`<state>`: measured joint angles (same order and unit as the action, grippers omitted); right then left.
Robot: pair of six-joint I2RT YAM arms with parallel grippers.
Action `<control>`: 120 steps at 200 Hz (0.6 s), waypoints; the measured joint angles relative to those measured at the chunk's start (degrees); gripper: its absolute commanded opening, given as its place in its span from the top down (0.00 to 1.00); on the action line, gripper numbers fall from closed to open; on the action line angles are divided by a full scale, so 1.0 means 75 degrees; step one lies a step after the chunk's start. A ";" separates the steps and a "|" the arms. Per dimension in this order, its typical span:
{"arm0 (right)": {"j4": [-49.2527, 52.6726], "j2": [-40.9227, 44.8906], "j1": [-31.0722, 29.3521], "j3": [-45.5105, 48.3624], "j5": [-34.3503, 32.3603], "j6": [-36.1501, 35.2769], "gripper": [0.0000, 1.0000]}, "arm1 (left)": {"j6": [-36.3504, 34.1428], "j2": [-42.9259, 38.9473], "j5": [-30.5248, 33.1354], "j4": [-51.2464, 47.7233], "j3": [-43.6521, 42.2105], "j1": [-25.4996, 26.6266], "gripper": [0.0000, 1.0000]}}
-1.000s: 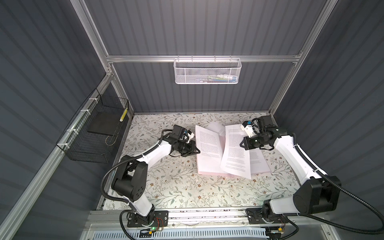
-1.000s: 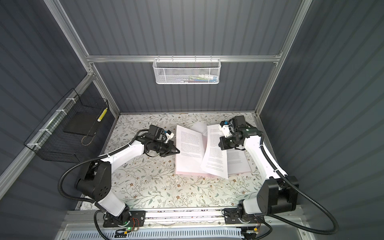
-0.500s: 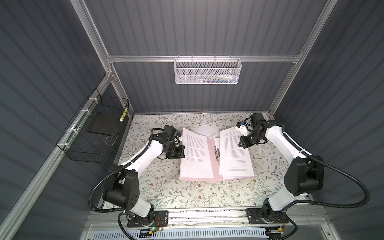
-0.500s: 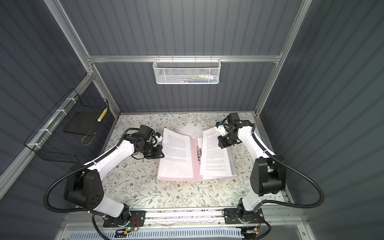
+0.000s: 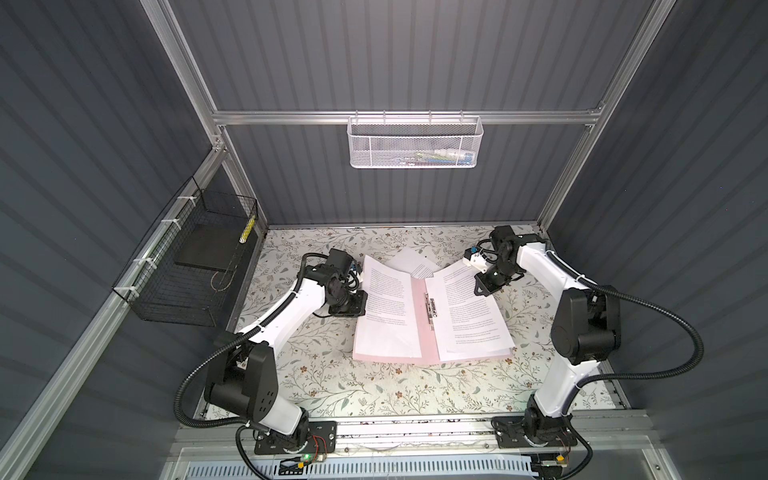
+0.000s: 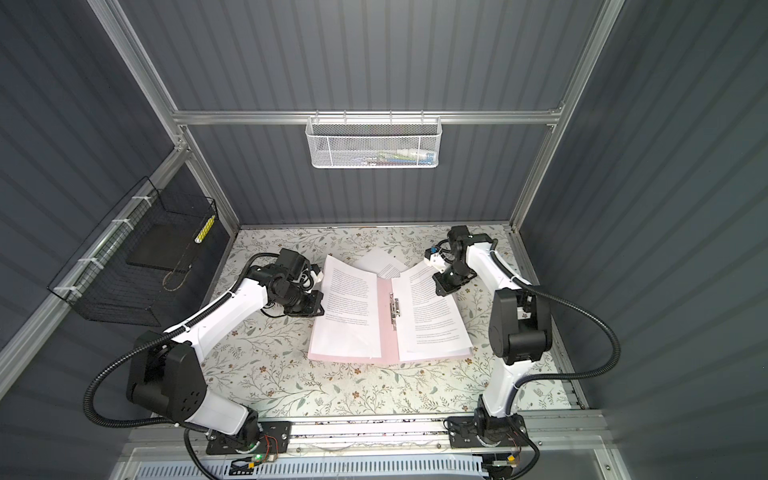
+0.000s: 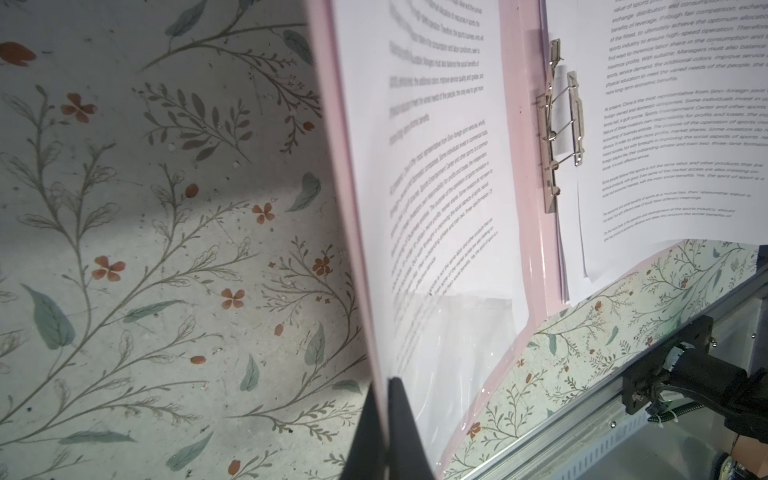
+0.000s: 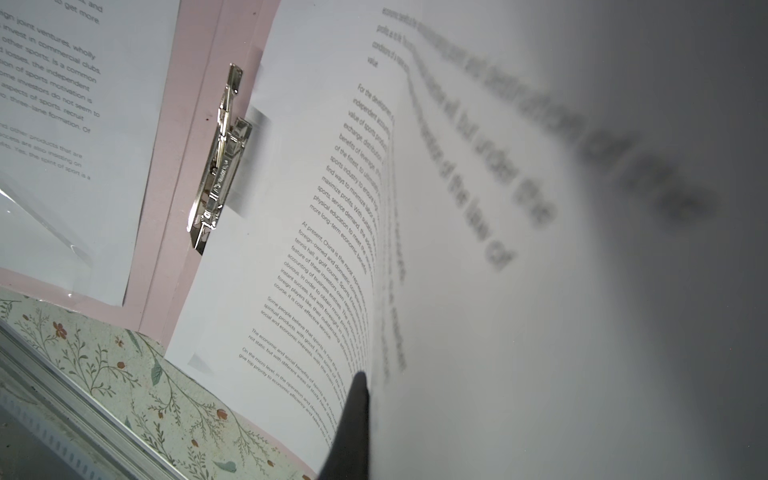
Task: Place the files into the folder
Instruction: 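Slide the sheet under the clip with the right gripper while the left holds the cover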
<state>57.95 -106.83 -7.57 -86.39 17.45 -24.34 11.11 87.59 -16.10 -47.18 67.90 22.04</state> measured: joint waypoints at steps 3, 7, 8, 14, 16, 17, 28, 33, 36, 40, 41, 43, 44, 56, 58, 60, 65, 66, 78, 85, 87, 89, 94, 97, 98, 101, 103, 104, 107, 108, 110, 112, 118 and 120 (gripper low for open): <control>-0.0003 -0.0023 0.0000 0.0000 0.0041 -0.0003 1.00 | -0.0003 0.0000 0.0000 0.0000 0.0000 0.0000 1.00; -0.0006 -0.0044 0.0000 0.0000 0.0079 -0.0006 1.00 | -0.0003 0.0000 0.0000 0.0000 0.0000 0.0000 1.00; -0.0006 -0.0047 0.0000 0.0000 0.0085 -0.0006 1.00 | -0.0003 0.0000 0.0000 0.0000 0.0000 0.0000 1.00; -0.0012 -0.0067 0.0000 0.0000 0.0149 0.0006 1.00 | -0.0003 0.0000 0.0000 0.0003 0.0000 0.0000 1.00; -0.0015 -0.0073 0.0000 0.0000 0.0175 0.0012 1.00 | -0.0003 0.0000 0.0000 0.0003 0.0000 0.0000 1.00; -0.0015 -0.0076 0.0000 0.0000 0.0184 0.0012 1.00 | -0.0003 0.0000 0.0000 0.0003 0.0000 0.0000 1.00; -0.0032 -0.0082 0.0006 0.0000 0.0300 0.0041 1.00 | -0.0006 0.0000 0.0000 0.0003 0.0000 0.0000 1.00; -0.0055 -0.0082 0.0006 0.0000 0.0358 0.0073 1.00 | -0.0006 0.0000 0.0000 0.0003 0.0000 0.0000 1.00; -0.0067 -0.0082 0.0006 0.0000 0.0385 0.0085 1.00 | -0.0006 0.0000 0.0000 0.0003 0.0000 0.0000 1.00; -0.0082 -0.0082 0.0006 0.0000 0.0425 0.0122 1.00 | -0.0006 0.0000 0.0003 0.0003 0.0000 0.0000 1.00; -0.0087 -0.0082 0.0006 0.0000 0.0440 0.0131 1.00 | -0.0006 0.0000 0.0000 0.0003 0.0000 0.0000 1.00; -0.0090 -0.0082 0.0006 0.0000 0.0458 0.0137 1.00 | -0.0006 0.0000 0.0003 0.0003 0.0000 0.0000 1.00; -0.0099 -0.0082 0.0006 0.0000 0.0475 0.0146 1.00 | -0.0006 0.0000 0.0000 0.0003 0.0000 0.0000 1.00; -0.0122 -0.0111 0.0006 0.0000 0.0600 0.0245 1.00 | -0.0006 0.0000 0.0000 0.0006 0.0000 0.0000 1.00; -0.0131 -0.0114 0.0006 0.0000 0.0624 0.0251 1.00 | -0.0006 0.0000 0.0000 0.0003 -0.0003 0.0000 1.00; -0.0131 -0.0119 0.0006 0.0000 0.0635 0.0262 1.00 | -0.0003 0.0000 0.0000 0.0006 0.0000 0.0000 1.00; -0.0140 -0.0137 0.0006 0.0000 0.0679 0.0303 1.00 | -0.0006 0.0000 0.0003 0.0006 0.0000 0.0000 1.00; -0.0143 -0.0140 0.0006 0.0000 0.0694 0.0309 1.00 | -0.0006 0.0000 0.0003 0.0003 -0.0003 0.0000 1.00; -0.0166 -0.0166 0.0006 0.0003 0.0737 0.0373 1.00 | -0.0003 0.0000 0.0000 0.0006 0.0000 0.0000 1.00; -0.0184 -0.0172 0.0006 0.0020 0.0752 0.0388 1.00 | -0.0003 0.0000 0.0000 0.0006 -0.0003 0.0000 1.00; -0.0184 -0.0172 0.0006 0.0023 0.0758 0.0391 1.00 | -0.0006 0.0000 0.0000 0.0006 0.0000 0.0000 1.00; -0.0184 -0.0172 0.0006 0.0026 0.0764 0.0388 1.00 | -0.0003 0.0000 0.0003 0.0006 -0.0003 0.0000 1.00; -0.0189 -0.0172 0.0006 0.0044 0.0769 0.0388 1.00 | -0.0006 0.0000 0.0000 0.0006 -0.0003 0.0000 1.00; -0.0195 -0.0169 0.0006 0.0055 0.0769 0.0385 1.00 | -0.0006 0.0000 0.0000 0.0006 0.0000 0.0000 1.00; -0.0198 -0.0169 0.0006 0.0061 0.0772 0.0385 1.00 | -0.0006 0.0000 0.0000 0.0006 -0.0003 0.0000 1.00; -0.0207 -0.0166 0.0006 0.0076 0.0778 0.0382 1.00 | -0.0006 0.0000 0.0000 0.0006 -0.0003 0.0000 1.00; -0.0207 -0.0166 0.0006 0.0082 0.0781 0.0382 1.00 | -0.0006 0.0000 0.0000 0.0006 -0.0003 0.0000 1.00; -0.0207 -0.0166 0.0006 0.0090 0.0781 0.0382 1.00 | -0.0006 0.0000 0.0003 0.0006 -0.0003 0.0000 1.00; -0.0213 -0.0166 0.0006 0.0108 0.0787 0.0379 1.00 | -0.0006 0.0000 0.0000 0.0006 0.0000 0.0000 1.00; -0.0216 -0.0166 0.0006 0.0111 0.0790 0.0379 1.00 | -0.0006 0.0000 0.0003 0.0006 0.0000 0.0000 1.00; -0.0216 -0.0166 0.0006 0.0122 0.0790 0.0376 1.00 | -0.0006 0.0000 0.0003 0.0006 -0.0003 0.0000 1.00; -0.0213 -0.0166 0.0006 0.0125 0.0787 0.0370 1.00 | -0.0006 0.0000 0.0003 0.0006 -0.0003 0.0000 1.00; -0.0210 -0.0166 0.0006 0.0157 0.0787 0.0350 1.00 | -0.0006 0.0000 0.0003 0.0006 -0.0003 0.0000 1.00; -0.0210 -0.0166 0.0006 0.0163 0.0784 0.0347 1.00 | -0.0006 0.0000 0.0000 0.0006 0.0000 0.0000 1.00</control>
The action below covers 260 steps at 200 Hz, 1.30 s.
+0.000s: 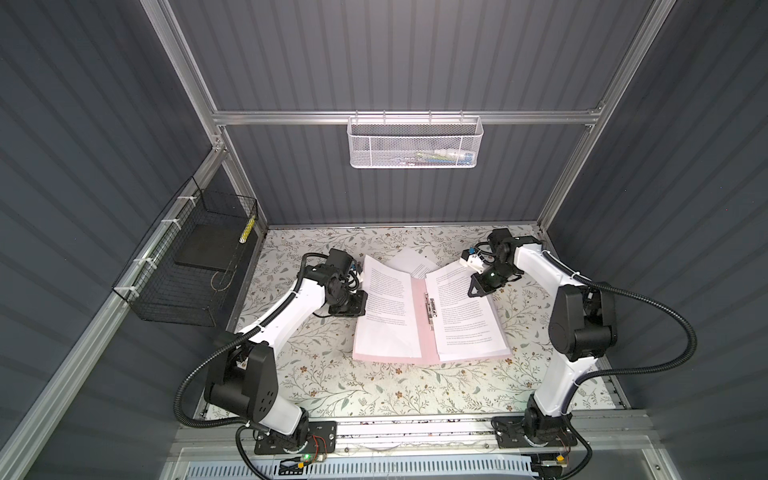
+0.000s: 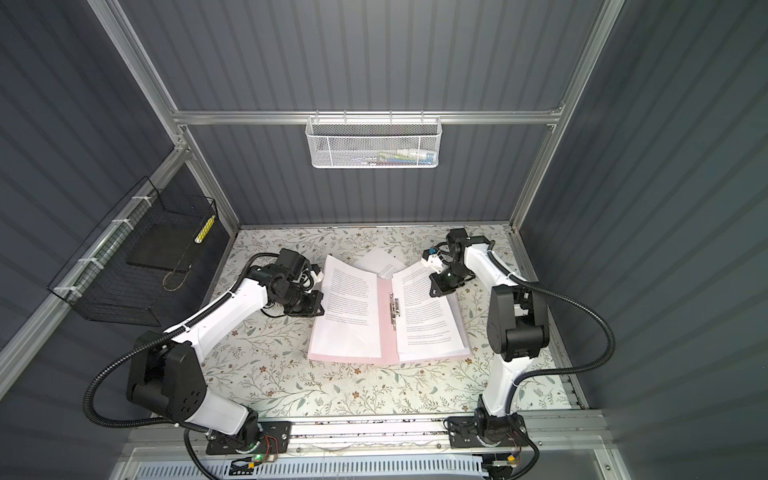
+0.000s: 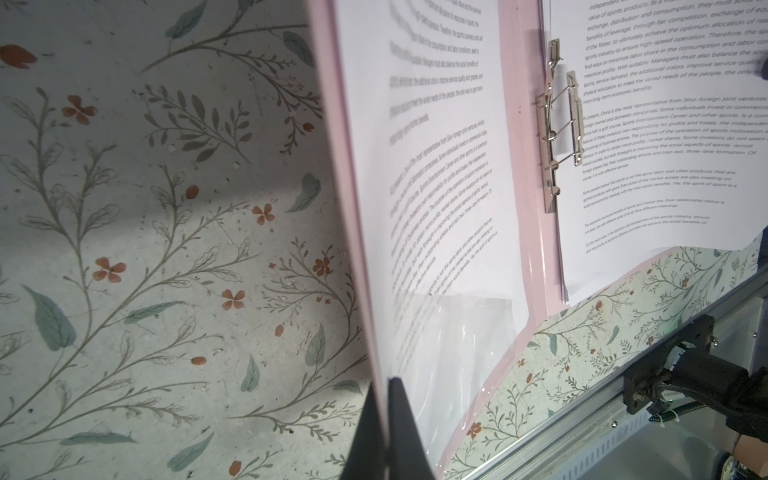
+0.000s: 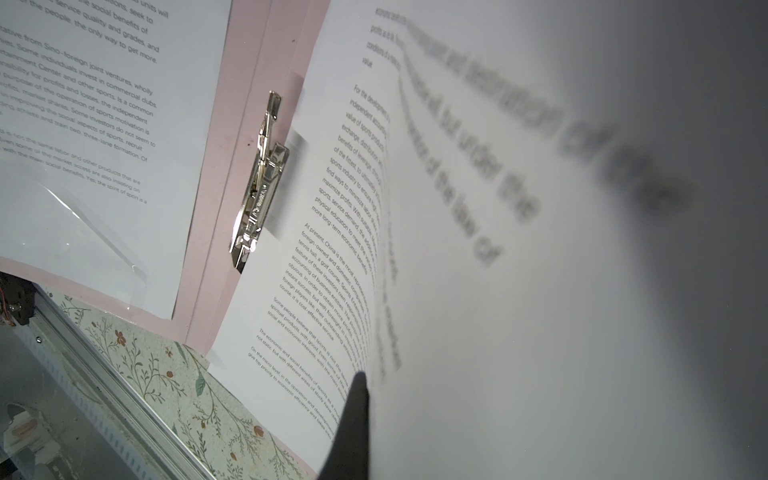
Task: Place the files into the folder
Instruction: 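Slide the sheet under the clip with the right gripper while the left holds the cover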
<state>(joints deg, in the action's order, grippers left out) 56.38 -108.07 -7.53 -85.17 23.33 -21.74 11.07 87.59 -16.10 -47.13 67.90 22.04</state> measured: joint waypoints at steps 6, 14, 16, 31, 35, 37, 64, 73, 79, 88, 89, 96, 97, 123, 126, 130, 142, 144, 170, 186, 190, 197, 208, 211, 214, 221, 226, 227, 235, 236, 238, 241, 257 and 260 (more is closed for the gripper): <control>0.0003 0.0000 0.0000 0.0015 -0.0015 -0.0029 1.00 | 0.0003 0.0000 0.0003 0.0000 -0.0003 0.0000 1.00; 0.0009 0.0000 0.0000 0.0029 -0.0058 -0.0067 1.00 | 0.0000 0.0000 0.0009 0.0000 0.0000 0.0000 1.00; 0.0009 0.0000 0.0000 0.0032 -0.0073 -0.0082 1.00 | 0.0000 0.0000 0.0009 0.0000 -0.0003 0.0000 1.00; 0.0015 0.0000 0.0000 0.0038 -0.0178 -0.0152 1.00 | 0.0000 -0.0003 0.0012 0.0000 -0.0003 0.0000 1.00; 0.0015 0.0000 0.0000 0.0038 -0.0195 -0.0175 1.00 | 0.0000 -0.0003 0.0012 0.0000 -0.0003 0.0000 1.00; 0.0017 0.0000 0.0000 0.0038 -0.0201 -0.0178 1.00 | 0.0000 -0.0006 0.0012 0.0000 -0.0003 0.0000 1.00; 0.0023 0.0003 0.0000 0.0038 -0.0321 -0.0254 1.00 | 0.0000 -0.0023 0.0009 0.0003 -0.0003 0.0000 1.00; 0.0026 0.0000 0.0000 0.0038 -0.0353 -0.0274 1.00 | 0.0000 -0.0029 0.0012 0.0003 -0.0003 0.0003 1.00; 0.0026 0.0003 0.0000 0.0038 -0.0370 -0.0289 1.00 | 0.0000 -0.0035 0.0012 0.0006 -0.0003 0.0006 1.00; 0.0026 0.0003 0.0000 0.0038 -0.0388 -0.0315 1.00 | 0.0000 -0.0035 0.0012 0.0006 -0.0003 0.0006 1.00; 0.0026 0.0000 0.0000 0.0038 -0.0399 -0.0323 1.00 | 0.0000 -0.0035 0.0012 0.0006 -0.0003 0.0006 1.00; 0.0026 0.0000 0.0000 0.0038 -0.0466 -0.0347 1.00 | 0.0000 -0.0035 0.0012 0.0006 -0.0003 0.0003 1.00; 0.0026 0.0000 0.0000 0.0038 -0.0475 -0.0347 1.00 | 0.0000 -0.0035 0.0012 0.0006 -0.0003 0.0003 1.00; 0.0003 0.0003 0.0009 0.0058 -0.0612 -0.0391 1.00 | 0.0000 -0.0038 0.0015 0.0006 -0.0003 0.0003 1.00; -0.0003 0.0003 0.0009 0.0067 -0.0621 -0.0393 1.00 | 0.0000 -0.0035 0.0015 0.0006 -0.0003 0.0003 1.00; -0.0015 0.0003 0.0009 0.0079 -0.0635 -0.0396 1.00 | 0.0000 -0.0035 0.0015 0.0006 -0.0003 0.0003 1.00; -0.0026 0.0003 0.0009 0.0108 -0.0694 -0.0396 1.00 | 0.0000 -0.0035 0.0017 0.0006 -0.0003 0.0006 1.00; -0.0023 0.0003 0.0006 0.0111 -0.0699 -0.0396 1.00 | 0.0000 -0.0035 0.0017 0.0006 -0.0003 0.0006 1.00; -0.0064 0.0003 0.0006 0.0119 -0.0714 -0.0393 1.00 | 0.0000 -0.0038 0.0017 0.0009 -0.0003 0.0003 1.00; -0.0090 0.0003 0.0006 0.0125 -0.0714 -0.0393 1.00 | 0.0000 -0.0038 0.0015 0.0009 -0.0003 0.0003 1.00; -0.0093 0.0003 0.0006 0.0128 -0.0714 -0.0391 1.00 | 0.0000 -0.0038 0.0015 0.0009 -0.0003 0.0003 1.00; -0.0099 0.0003 0.0006 0.0128 -0.0711 -0.0391 1.00 | 0.0000 -0.0038 0.0015 0.0012 -0.0003 0.0003 1.00; -0.0140 0.0003 0.0006 0.0143 -0.0711 -0.0388 1.00 | 0.0000 -0.0038 0.0015 0.0012 -0.0003 0.0003 1.00; -0.0152 0.0003 0.0006 0.0154 -0.0711 -0.0388 1.00 | 0.0000 -0.0035 0.0015 0.0015 -0.0003 0.0003 1.00; -0.0157 0.0003 0.0003 0.0160 -0.0711 -0.0388 1.00 | 0.0000 -0.0035 0.0015 0.0015 -0.0003 0.0003 1.00; -0.0178 0.0003 -0.0003 0.0192 -0.0711 -0.0388 1.00 | 0.0000 -0.0038 0.0015 0.0017 -0.0003 0.0003 1.00; -0.0198 0.0003 -0.0003 0.0213 -0.0711 -0.0385 1.00 | 0.0000 -0.0038 0.0015 0.0023 -0.0003 0.0003 1.00; -0.0198 0.0003 -0.0003 0.0219 -0.0711 -0.0385 1.00 | 0.0000 -0.0038 0.0015 0.0023 -0.0003 0.0003 1.00; -0.0213 0.0003 -0.0003 0.0248 -0.0711 -0.0373 1.00 | 0.0000 -0.0038 0.0015 0.0029 -0.0003 0.0003 1.00; -0.0216 0.0003 -0.0006 0.0251 -0.0711 -0.0373 1.00 | 0.0000 -0.0038 0.0015 0.0029 -0.0003 0.0003 1.00; -0.0216 0.0003 -0.0006 0.0256 -0.0711 -0.0370 1.00 | 0.0000 -0.0038 0.0015 0.0029 -0.0003 0.0003 1.00; -0.0216 0.0003 -0.0006 0.0259 -0.0711 -0.0367 1.00 | 0.0000 -0.0038 0.0015 0.0029 -0.0006 0.0003 1.00; -0.0236 0.0003 -0.0006 0.0274 -0.0711 -0.0350 1.00 | 0.0000 -0.0038 0.0015 0.0032 -0.0012 0.0003 1.00; -0.0239 0.0003 -0.0006 0.0274 -0.0711 -0.0335 1.00 | 0.0000 -0.0038 0.0012 0.0032 -0.0012 0.0003 1.00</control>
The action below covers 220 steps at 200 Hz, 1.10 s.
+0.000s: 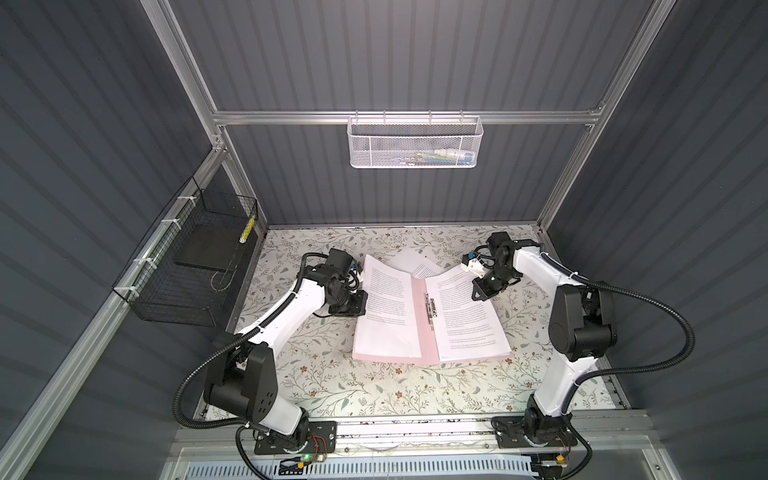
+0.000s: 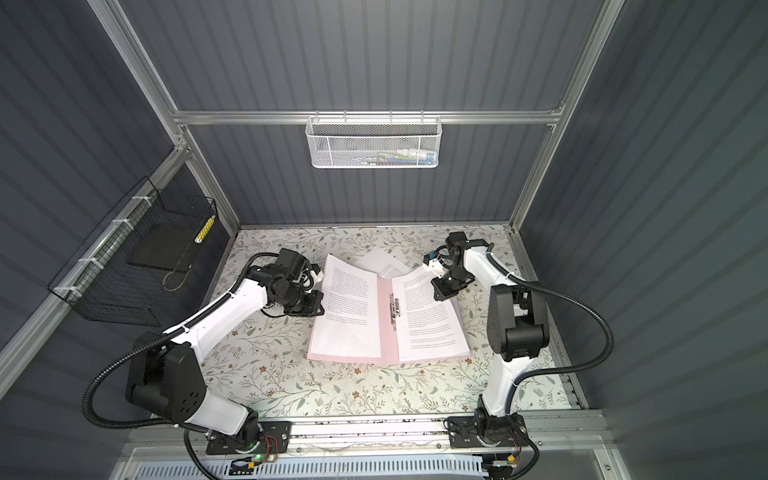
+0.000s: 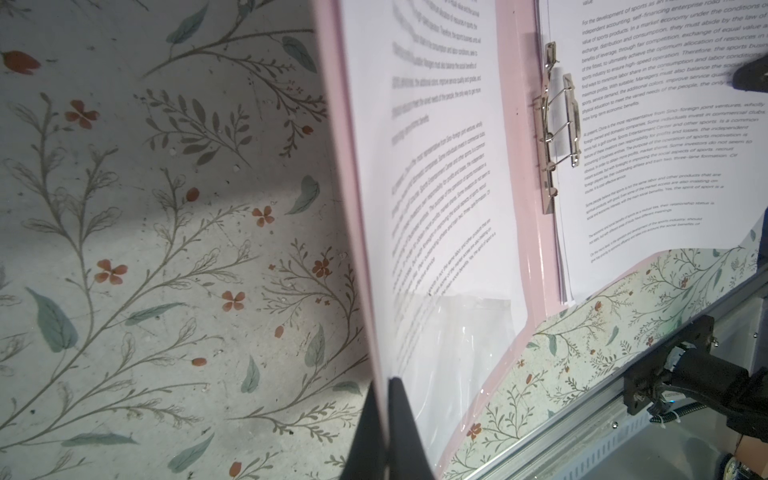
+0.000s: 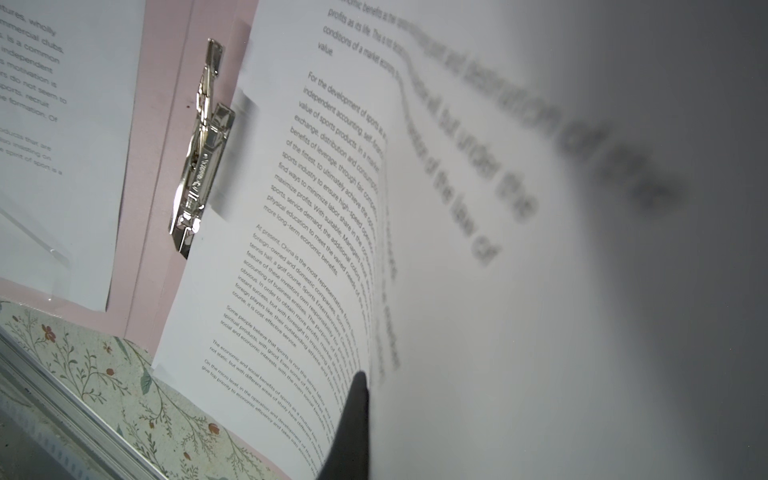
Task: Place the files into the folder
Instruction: 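Slide the sheet under the clip with the right gripper while the left holds the cover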
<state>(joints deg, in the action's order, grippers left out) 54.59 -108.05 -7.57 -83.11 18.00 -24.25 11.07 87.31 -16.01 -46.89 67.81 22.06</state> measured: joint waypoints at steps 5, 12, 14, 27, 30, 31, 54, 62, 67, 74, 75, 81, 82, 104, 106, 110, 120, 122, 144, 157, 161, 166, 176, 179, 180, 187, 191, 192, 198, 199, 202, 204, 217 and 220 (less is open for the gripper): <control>-0.0009 0.0000 0.0000 0.0000 0.0029 0.0003 1.00 | 0.0000 0.0000 0.0000 0.0000 0.0000 0.0000 1.00; -0.0020 0.0000 0.0000 0.0000 0.0090 0.0032 1.00 | 0.0000 0.0000 0.0000 0.0000 0.0000 0.0000 1.00; -0.0020 0.0000 0.0000 0.0000 0.0099 0.0032 1.00 | 0.0000 0.0000 0.0000 0.0000 0.0000 0.0000 1.00; -0.0029 0.0000 0.0000 0.0000 0.0204 0.0082 1.00 | 0.0000 0.0000 0.0000 0.0003 0.0000 0.0000 1.00; -0.0032 0.0000 0.0000 0.0000 0.0230 0.0102 1.00 | 0.0000 0.0000 0.0000 0.0003 0.0000 0.0000 1.00; -0.0032 0.0000 0.0000 0.0000 0.0236 0.0102 1.00 | 0.0000 0.0000 -0.0003 0.0003 0.0000 0.0000 1.00; -0.0052 -0.0003 -0.0003 0.0000 0.0364 0.0207 1.00 | 0.0000 -0.0012 -0.0003 0.0012 -0.0003 0.0000 1.00; -0.0052 -0.0003 -0.0003 0.0000 0.0402 0.0242 1.00 | 0.0000 -0.0012 -0.0003 0.0012 -0.0003 0.0000 1.00; -0.0058 -0.0003 -0.0003 0.0000 0.0417 0.0251 1.00 | 0.0000 -0.0012 -0.0003 0.0012 -0.0003 0.0000 1.00; -0.0067 -0.0003 -0.0003 0.0000 0.0440 0.0271 1.00 | 0.0000 -0.0012 -0.0003 0.0012 -0.0003 0.0000 1.00; -0.0070 -0.0003 -0.0003 0.0000 0.0443 0.0277 1.00 | 0.0000 -0.0012 -0.0003 0.0012 -0.0003 0.0000 1.00; -0.0076 -0.0003 -0.0003 0.0000 0.0455 0.0291 1.00 | 0.0000 -0.0015 -0.0003 0.0015 -0.0003 0.0000 1.00; -0.0076 -0.0003 -0.0003 0.0000 0.0458 0.0297 1.00 | 0.0000 -0.0015 -0.0003 0.0015 -0.0003 0.0000 1.00; -0.0090 -0.0003 -0.0003 0.0026 0.0472 0.0318 1.00 | 0.0000 -0.0015 -0.0003 0.0015 -0.0003 0.0000 0.99; -0.0093 -0.0003 -0.0003 0.0029 0.0475 0.0318 1.00 | 0.0000 -0.0015 -0.0003 0.0017 -0.0003 0.0000 0.99; -0.0096 -0.0003 -0.0003 0.0032 0.0475 0.0318 1.00 | 0.0000 -0.0015 -0.0003 0.0017 -0.0003 0.0000 0.99; -0.0099 -0.0003 -0.0003 0.0041 0.0478 0.0318 1.00 | 0.0000 -0.0020 -0.0003 0.0020 -0.0003 0.0000 0.99; -0.0102 -0.0003 -0.0003 0.0041 0.0481 0.0318 1.00 | 0.0000 -0.0023 -0.0003 0.0020 -0.0006 0.0000 0.99; -0.0105 -0.0003 -0.0003 0.0041 0.0493 0.0321 1.00 | 0.0000 -0.0041 -0.0006 0.0023 -0.0006 0.0000 0.99; -0.0102 -0.0003 -0.0003 0.0041 0.0519 0.0315 1.00 | 0.0000 -0.0047 -0.0006 0.0023 -0.0006 0.0000 0.99; -0.0102 -0.0003 -0.0003 0.0041 0.0522 0.0315 1.00 | 0.0000 -0.0047 -0.0006 0.0023 -0.0006 0.0000 0.99; -0.0102 -0.0003 -0.0003 0.0041 0.0519 0.0312 1.00 | 0.0000 -0.0050 -0.0006 0.0023 -0.0006 0.0000 0.99; -0.0099 -0.0003 -0.0003 0.0041 0.0507 0.0306 1.00 | 0.0000 -0.0050 -0.0006 0.0023 -0.0006 0.0000 0.99; -0.0099 -0.0003 -0.0003 0.0041 0.0490 0.0300 1.00 | 0.0000 -0.0050 -0.0006 0.0023 -0.0006 0.0000 0.99; -0.0099 -0.0003 -0.0003 0.0044 0.0484 0.0294 1.00 | 0.0000 -0.0050 -0.0006 0.0023 -0.0006 0.0000 0.99; -0.0102 -0.0003 -0.0003 0.0052 0.0460 0.0289 1.00 | 0.0000 -0.0050 -0.0006 0.0023 -0.0006 0.0000 0.99; -0.0102 -0.0003 0.0000 0.0058 0.0449 0.0289 1.00 | 0.0000 -0.0050 -0.0006 0.0023 -0.0006 0.0000 0.99; -0.0102 -0.0003 0.0000 0.0064 0.0446 0.0289 1.00 | 0.0000 -0.0050 -0.0006 0.0023 -0.0006 0.0000 0.99; -0.0105 -0.0003 0.0006 0.0082 0.0440 0.0286 1.00 | 0.0000 -0.0050 -0.0006 0.0023 -0.0006 0.0000 0.98; -0.0108 -0.0003 0.0006 0.0087 0.0434 0.0283 1.00 | 0.0000 -0.0050 -0.0006 0.0023 -0.0006 0.0000 0.98; -0.0111 -0.0003 0.0006 0.0102 0.0425 0.0286 1.00 | 0.0000 -0.0050 -0.0006 0.0023 -0.0006 0.0000 0.99; -0.0108 -0.0003 0.0009 0.0111 0.0420 0.0283 1.00 | 0.0000 -0.0050 -0.0006 0.0023 -0.0006 0.0000 0.98; -0.0096 -0.0003 0.0023 0.0154 0.0367 0.0277 1.00 | 0.0000 -0.0050 -0.0006 0.0023 -0.0006 0.0000 0.99; -0.0093 -0.0003 0.0029 0.0160 0.0358 0.0271 1.00 | 0.0000 -0.0050 -0.0006 0.0023 -0.0006 0.0000 0.98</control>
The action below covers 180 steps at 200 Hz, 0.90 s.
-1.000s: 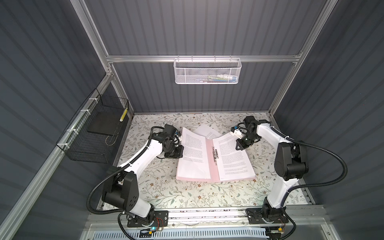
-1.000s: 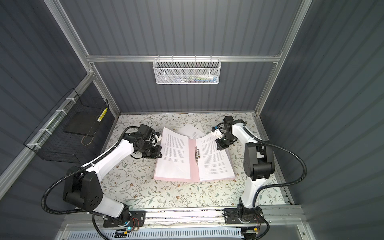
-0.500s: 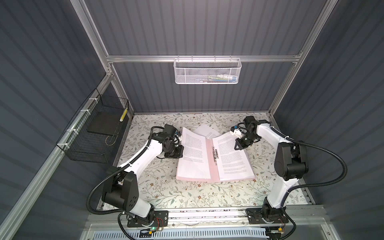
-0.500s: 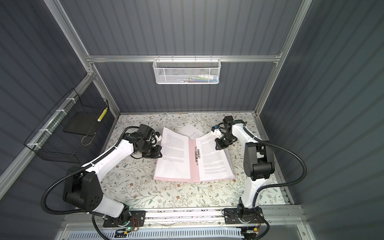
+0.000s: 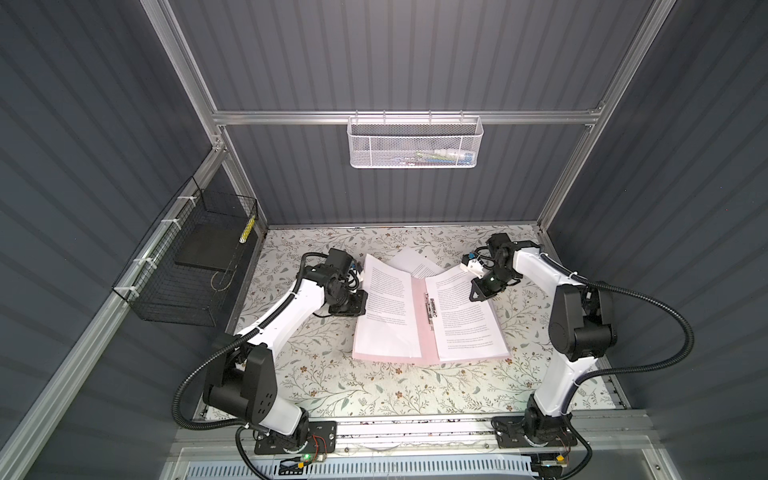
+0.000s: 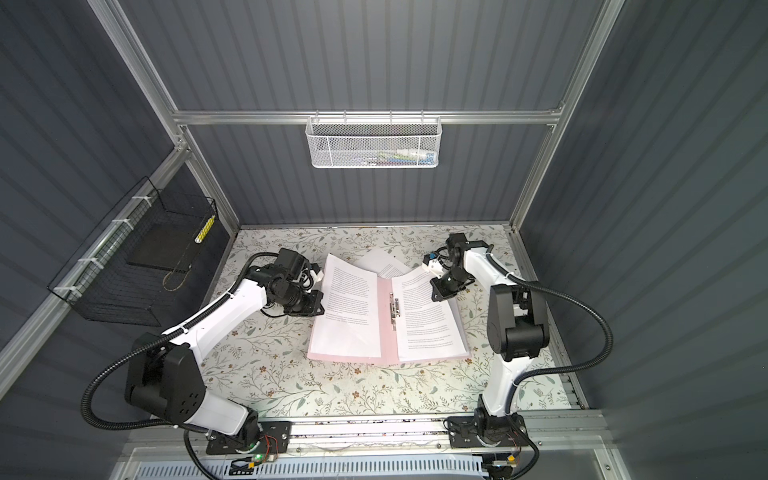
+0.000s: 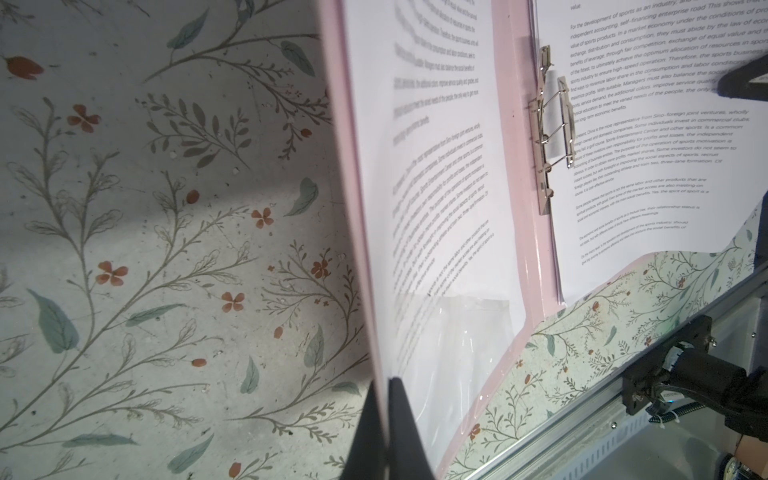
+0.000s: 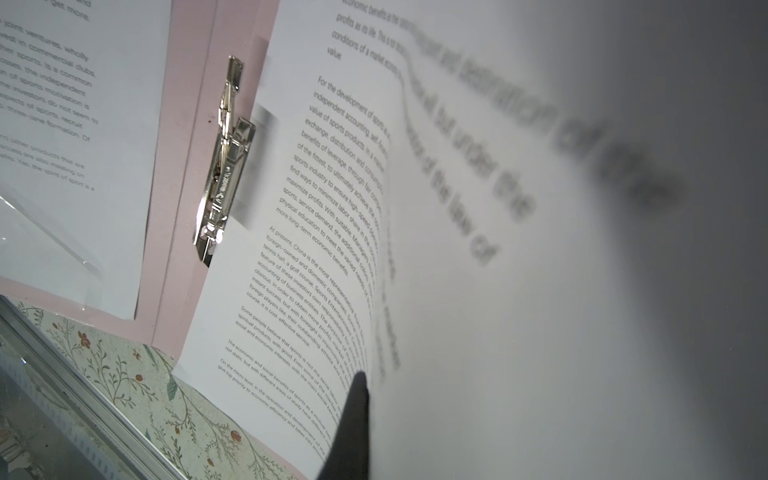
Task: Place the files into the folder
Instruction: 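Slide the sheet under the clip with the right gripper while the left holds the cover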
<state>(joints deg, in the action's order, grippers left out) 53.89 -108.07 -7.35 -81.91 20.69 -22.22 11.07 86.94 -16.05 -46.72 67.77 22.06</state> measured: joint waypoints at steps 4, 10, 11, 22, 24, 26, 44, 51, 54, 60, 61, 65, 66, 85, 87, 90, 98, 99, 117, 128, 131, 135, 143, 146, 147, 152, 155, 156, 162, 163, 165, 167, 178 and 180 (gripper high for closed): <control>0.0000 0.0000 0.0009 0.0003 -0.0015 -0.0009 1.00 | 0.0000 0.0000 0.0000 0.0000 0.0000 0.0000 0.98; 0.0000 0.0000 0.0023 0.0003 -0.0023 -0.0017 1.00 | 0.0000 0.0000 0.0000 0.0000 0.0000 0.0000 0.98; -0.0003 0.0000 0.0023 0.0003 -0.0023 -0.0020 1.00 | 0.0000 0.0000 0.0000 0.0000 0.0000 0.0000 0.98; -0.0009 0.0003 0.0055 0.0003 -0.0050 -0.0044 1.00 | 0.0000 0.0000 0.0000 0.0000 0.0000 0.0000 0.99; -0.0009 0.0000 0.0058 0.0003 -0.0052 -0.0047 1.00 | 0.0000 0.0000 0.0000 0.0000 0.0000 0.0000 0.98; -0.0009 0.0000 0.0064 0.0003 -0.0055 -0.0047 1.00 | 0.0000 0.0000 0.0000 0.0000 0.0000 0.0000 0.98; -0.0012 0.0000 0.0076 0.0009 -0.0079 -0.0067 1.00 | 0.0000 0.0000 0.0000 0.0000 0.0000 0.0000 0.98; -0.0015 0.0000 0.0076 0.0009 -0.0082 -0.0079 1.00 | 0.0000 0.0000 0.0000 0.0000 0.0000 0.0000 0.98; -0.0015 0.0000 0.0076 0.0009 -0.0082 -0.0082 1.00 | 0.0000 0.0000 0.0000 0.0000 0.0000 0.0000 0.98; -0.0017 0.0000 0.0076 0.0015 -0.0082 -0.0102 1.00 | 0.0000 0.0000 0.0003 0.0000 0.0000 0.0000 0.98; -0.0017 0.0000 0.0076 0.0017 -0.0082 -0.0102 1.00 | 0.0000 0.0000 0.0003 0.0000 0.0000 0.0000 0.98; -0.0017 0.0000 0.0076 0.0020 -0.0108 -0.0114 1.00 | 0.0000 0.0000 0.0003 0.0000 0.0000 0.0000 0.98; -0.0020 0.0000 0.0076 0.0023 -0.0114 -0.0117 1.00 | 0.0000 0.0000 0.0003 0.0000 0.0000 0.0000 0.98; -0.0020 0.0000 0.0076 0.0038 -0.0291 -0.0160 1.00 | 0.0000 0.0000 0.0003 0.0000 0.0000 0.0000 0.98; -0.0020 0.0003 0.0079 0.0038 -0.0306 -0.0160 1.00 | 0.0000 0.0000 0.0003 0.0000 0.0000 0.0000 0.98; -0.0020 0.0000 0.0085 0.0038 -0.0329 -0.0163 1.00 | 0.0000 0.0000 0.0003 0.0000 0.0000 0.0000 0.98; -0.0029 0.0000 0.0096 0.0038 -0.0361 -0.0169 1.00 | 0.0000 0.0000 0.0003 0.0000 0.0000 0.0000 0.98; -0.0032 0.0000 0.0096 0.0038 -0.0364 -0.0169 1.00 | 0.0000 0.0000 0.0003 0.0000 0.0000 0.0000 0.98; -0.0044 0.0000 0.0111 0.0038 -0.0434 -0.0195 1.00 | 0.0000 0.0000 0.0003 0.0000 0.0000 0.0000 0.98; -0.0041 0.0003 0.0111 0.0041 -0.0452 -0.0224 1.00 | 0.0000 0.0000 0.0003 0.0000 0.0000 0.0000 0.98; -0.0047 0.0000 0.0111 0.0041 -0.0452 -0.0236 1.00 | 0.0000 0.0000 0.0003 0.0000 0.0000 0.0000 0.98; -0.0058 0.0003 0.0111 0.0052 -0.0449 -0.0245 1.00 | 0.0000 0.0000 0.0003 0.0000 0.0000 -0.0003 0.98; -0.0082 0.0003 0.0111 0.0076 -0.0446 -0.0248 1.00 | 0.0000 0.0000 0.0003 0.0000 0.0000 -0.0006 0.98; -0.0082 0.0003 0.0108 0.0082 -0.0446 -0.0251 1.00 | 0.0000 0.0000 0.0003 0.0000 0.0000 -0.0006 0.98; -0.0082 0.0003 0.0108 0.0085 -0.0446 -0.0254 1.00 | 0.0000 0.0000 0.0003 0.0000 0.0000 -0.0006 0.98; -0.0085 0.0003 0.0105 0.0099 -0.0449 -0.0259 1.00 | 0.0000 0.0000 0.0003 0.0000 0.0000 -0.0006 0.98; -0.0087 0.0003 0.0102 0.0108 -0.0449 -0.0262 1.00 | 0.0000 0.0000 0.0000 0.0000 0.0000 -0.0006 0.98; -0.0085 0.0003 0.0102 0.0108 -0.0452 -0.0265 1.00 | 0.0000 0.0000 0.0000 0.0000 0.0000 -0.0006 0.98; -0.0079 0.0003 0.0087 0.0114 -0.0452 -0.0274 1.00 | 0.0000 0.0000 0.0003 0.0000 0.0000 -0.0006 0.98; -0.0079 0.0003 0.0087 0.0114 -0.0449 -0.0274 1.00 | 0.0000 0.0000 0.0003 0.0000 0.0000 -0.0006 0.98; -0.0082 0.0003 0.0085 0.0114 -0.0452 -0.0277 1.00 | 0.0000 0.0000 0.0000 0.0000 0.0000 -0.0006 0.98; -0.0082 0.0003 0.0076 0.0114 -0.0452 -0.0280 1.00 | 0.0000 0.0000 0.0000 0.0000 0.0000 -0.0006 0.98; -0.0099 0.0003 0.0055 0.0122 -0.0449 -0.0294 1.00 | 0.0000 0.0000 0.0003 0.0000 0.0000 -0.0006 0.98; -0.0099 0.0003 0.0052 0.0122 -0.0446 -0.0300 1.00 | 0.0000 0.0000 0.0003 0.0000 0.0000 -0.0006 0.98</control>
<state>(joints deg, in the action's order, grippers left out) 53.15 -108.05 -6.96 -80.99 17.34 -24.47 11.07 86.94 -16.03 -46.72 67.77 22.02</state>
